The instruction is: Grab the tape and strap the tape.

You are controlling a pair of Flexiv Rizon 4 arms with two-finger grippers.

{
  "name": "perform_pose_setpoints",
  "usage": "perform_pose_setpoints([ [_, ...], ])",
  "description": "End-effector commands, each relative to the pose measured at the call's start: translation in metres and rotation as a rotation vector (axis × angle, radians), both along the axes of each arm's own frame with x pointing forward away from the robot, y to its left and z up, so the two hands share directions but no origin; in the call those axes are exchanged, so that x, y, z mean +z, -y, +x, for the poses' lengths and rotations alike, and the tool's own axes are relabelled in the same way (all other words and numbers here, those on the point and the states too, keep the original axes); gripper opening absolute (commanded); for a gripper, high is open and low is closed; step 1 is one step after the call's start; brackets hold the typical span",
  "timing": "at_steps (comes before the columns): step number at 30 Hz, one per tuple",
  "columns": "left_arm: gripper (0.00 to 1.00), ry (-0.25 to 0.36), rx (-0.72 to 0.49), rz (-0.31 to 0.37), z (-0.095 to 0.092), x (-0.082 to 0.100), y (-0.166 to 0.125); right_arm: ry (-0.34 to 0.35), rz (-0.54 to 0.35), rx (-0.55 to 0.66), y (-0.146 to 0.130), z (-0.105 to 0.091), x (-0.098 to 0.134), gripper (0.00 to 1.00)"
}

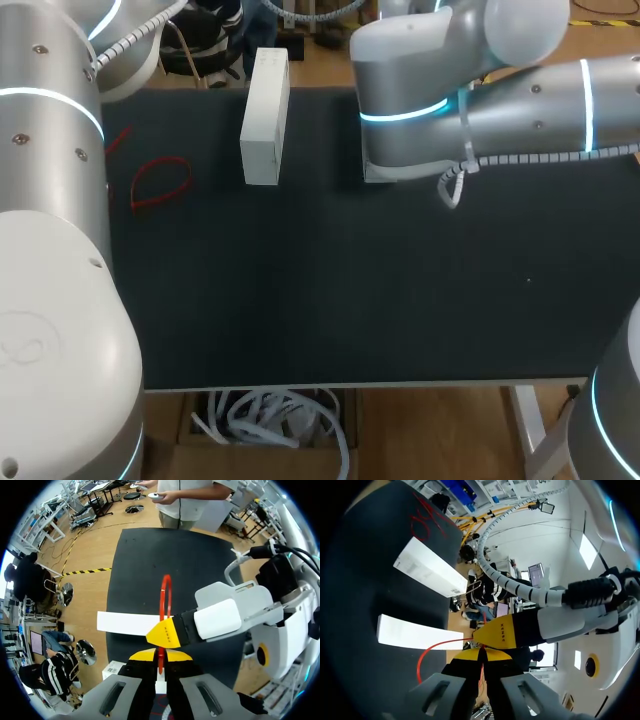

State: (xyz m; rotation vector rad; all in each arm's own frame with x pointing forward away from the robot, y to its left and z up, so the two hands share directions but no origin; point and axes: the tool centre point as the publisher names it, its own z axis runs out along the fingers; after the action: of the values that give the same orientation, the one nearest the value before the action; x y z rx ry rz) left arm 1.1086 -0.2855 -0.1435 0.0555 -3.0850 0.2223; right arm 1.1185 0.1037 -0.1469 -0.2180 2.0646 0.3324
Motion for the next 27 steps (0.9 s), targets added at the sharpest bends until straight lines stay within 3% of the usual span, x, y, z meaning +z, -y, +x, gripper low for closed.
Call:
perform_pose_setpoints([
  [1, 0.0, -0.004, 0.0, 0.005, 0.0017, 0.002, 0.0016, -0.013, 0.005, 0.016, 0.0018, -0.0027, 0.0029, 0.0],
  [18, 0.0, -0.004, 0.0, 0.005, 0.0017, 0.002, 0.0016, -0.019, 0.007, 0.012, 0.0033, -0.0044, 0.0027, 0.0],
  [19, 0.0, -0.004, 0.0, 0.005, 0.0017, 0.002, 0.0016, -0.021, 0.006, 0.011, 0.0039, -0.0045, 0.0025, 0.27],
  [20, 0.0, -0.004, 0.0, 0.005, 0.0017, 0.002, 0.0016, -0.022, 0.005, 0.01, 0.0044, -0.0047, 0.0023, 0.42],
  [21, 0.0, -0.004, 0.0, 0.005, 0.0017, 0.002, 0.0016, -0.027, 0.003, 0.014, 0.005, -0.0047, 0.0021, 0.48],
  [22, 0.0, -0.004, 0.0, 0.005, 0.0017, 0.002, 0.0016, -0.03, 0.002, 0.017, 0.0053, -0.005, 0.0017, 0.7],
  [23, 0.0, -0.004, 0.0, 0.005, 0.0017, 0.002, 0.0016, -0.03, -0.003, 0.017, 0.0057, -0.0054, 0.0014, 1.0],
  [27, 0.0, -0.004, 0.0, 0.005, 0.0017, 0.002, 0.0016, -0.032, -0.01, 0.019, 0.0091, -0.0079, 0.0005, 1.0],
])
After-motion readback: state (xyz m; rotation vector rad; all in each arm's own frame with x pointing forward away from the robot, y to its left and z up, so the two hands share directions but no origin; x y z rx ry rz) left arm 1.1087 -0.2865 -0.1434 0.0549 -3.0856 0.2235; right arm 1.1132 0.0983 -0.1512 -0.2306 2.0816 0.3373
